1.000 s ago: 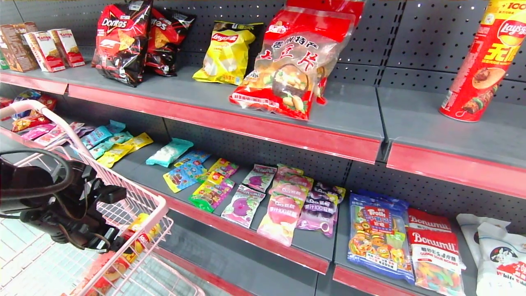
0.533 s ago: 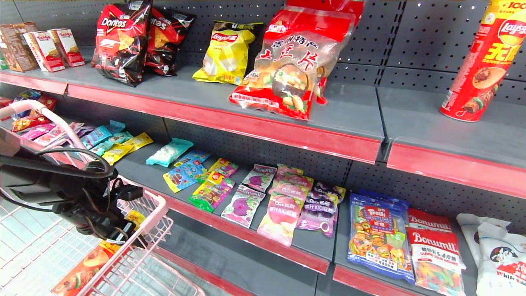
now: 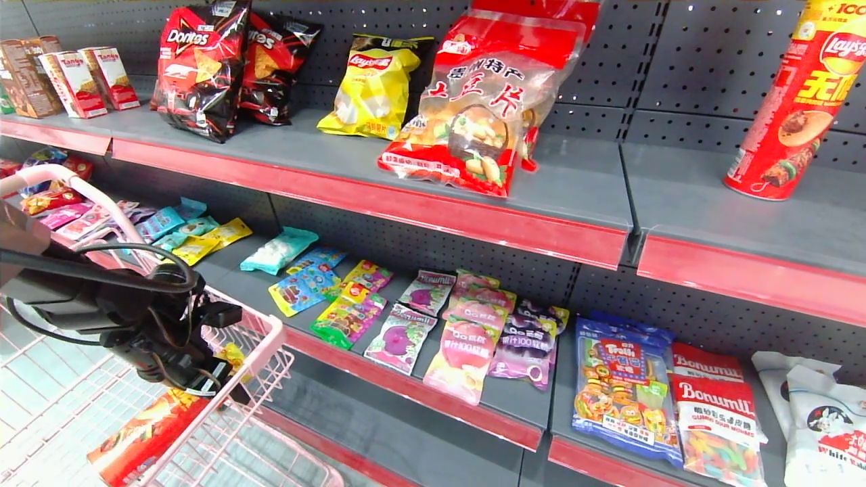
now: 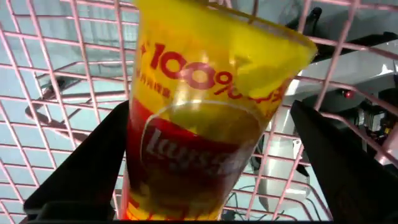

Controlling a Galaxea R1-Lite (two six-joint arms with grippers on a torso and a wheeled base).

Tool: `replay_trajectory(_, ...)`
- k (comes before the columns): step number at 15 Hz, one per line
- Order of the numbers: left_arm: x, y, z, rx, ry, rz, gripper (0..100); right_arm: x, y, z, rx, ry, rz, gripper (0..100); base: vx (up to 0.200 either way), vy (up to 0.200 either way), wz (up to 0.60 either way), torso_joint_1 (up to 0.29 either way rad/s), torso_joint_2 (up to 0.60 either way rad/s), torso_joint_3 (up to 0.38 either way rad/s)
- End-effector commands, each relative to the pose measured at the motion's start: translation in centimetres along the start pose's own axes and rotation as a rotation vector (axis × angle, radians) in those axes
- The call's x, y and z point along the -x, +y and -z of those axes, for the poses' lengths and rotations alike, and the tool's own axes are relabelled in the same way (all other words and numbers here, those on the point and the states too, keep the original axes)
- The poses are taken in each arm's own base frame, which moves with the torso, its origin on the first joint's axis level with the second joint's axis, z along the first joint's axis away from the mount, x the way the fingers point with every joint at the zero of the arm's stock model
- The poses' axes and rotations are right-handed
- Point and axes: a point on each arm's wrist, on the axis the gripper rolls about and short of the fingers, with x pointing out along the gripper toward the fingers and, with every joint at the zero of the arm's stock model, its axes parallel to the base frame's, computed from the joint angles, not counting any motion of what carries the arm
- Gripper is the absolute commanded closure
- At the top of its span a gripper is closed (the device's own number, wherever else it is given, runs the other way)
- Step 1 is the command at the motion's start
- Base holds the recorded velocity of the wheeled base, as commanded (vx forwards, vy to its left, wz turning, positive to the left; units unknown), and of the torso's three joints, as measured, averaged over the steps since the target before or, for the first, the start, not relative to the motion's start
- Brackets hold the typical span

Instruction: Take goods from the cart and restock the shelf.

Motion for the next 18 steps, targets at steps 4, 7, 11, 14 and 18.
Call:
replay_trajectory(4, 1.1, 1.3, 0.4, 0.031, -0.027, -0.025, 0, 0.0, 0.0, 0.0, 0.0, 0.0, 0.0, 0, 0.0, 0.0, 0.0, 0.0, 0.0, 0.0)
replay_trajectory(7, 1.8, 2.8, 1.0, -0.041, -0.039, -0.047, 0, 0.0, 0.0, 0.0, 0.0, 0.002, 0.0, 0, 0.0, 0.0, 0.0, 0.0, 0.0, 0.0)
replay_trajectory(11, 1.6, 2.6, 1.1, -0.105, -0.03, -0.033, 0, 0.0, 0.0, 0.0, 0.0, 0.0, 0.0, 0, 0.0, 0.0, 0.0, 0.0, 0.0, 0.0)
replay_trajectory(14, 1.2, 2.5, 1.0, -0.151, -0.022, -0.025, 0, 0.0, 0.0, 0.0, 0.0, 0.0, 0.0, 0, 0.0, 0.0, 0.0, 0.0, 0.0, 0.0)
replay_trajectory(18, 0.5, 2.3, 0.8, -0.193, -0.012, -0.011, 0, 0.0, 0.0, 0.0, 0.0, 0.0, 0.0, 0, 0.0, 0.0, 0.0, 0.0, 0.0, 0.0)
